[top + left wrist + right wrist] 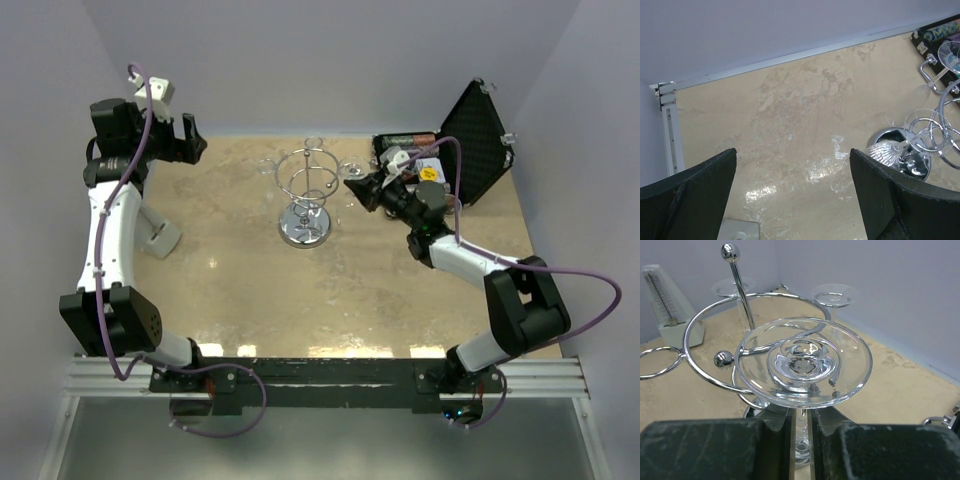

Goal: Take the wine glass off the wine glass rack

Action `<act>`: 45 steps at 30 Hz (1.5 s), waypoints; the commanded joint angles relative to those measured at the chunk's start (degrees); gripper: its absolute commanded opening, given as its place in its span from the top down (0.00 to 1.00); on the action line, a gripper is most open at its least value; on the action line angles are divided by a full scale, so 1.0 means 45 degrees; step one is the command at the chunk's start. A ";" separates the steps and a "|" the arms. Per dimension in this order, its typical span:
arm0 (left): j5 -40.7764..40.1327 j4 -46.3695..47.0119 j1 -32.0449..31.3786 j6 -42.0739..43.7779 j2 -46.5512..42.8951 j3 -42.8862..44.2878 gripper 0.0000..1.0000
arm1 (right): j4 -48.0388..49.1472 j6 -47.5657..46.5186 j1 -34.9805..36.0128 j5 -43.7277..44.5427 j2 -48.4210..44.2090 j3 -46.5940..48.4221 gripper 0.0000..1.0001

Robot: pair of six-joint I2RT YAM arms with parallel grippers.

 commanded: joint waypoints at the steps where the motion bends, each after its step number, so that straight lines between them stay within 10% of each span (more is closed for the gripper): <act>1: 0.0292 0.0581 -0.0005 -0.0313 -0.0351 -0.0128 0.00 | 0.0135 -0.0040 0.0009 0.0810 -0.0550 0.0530 1.00; 30: 0.1971 0.0621 -0.0219 0.0348 -0.1133 -0.0500 0.05 | -0.2850 -0.0117 -0.0030 0.2568 -0.2208 0.0724 1.00; 45: -0.0527 0.1283 -0.9003 0.8177 -0.3164 0.0068 0.10 | -0.8984 -0.1210 0.0009 0.0933 -0.5822 0.2423 1.00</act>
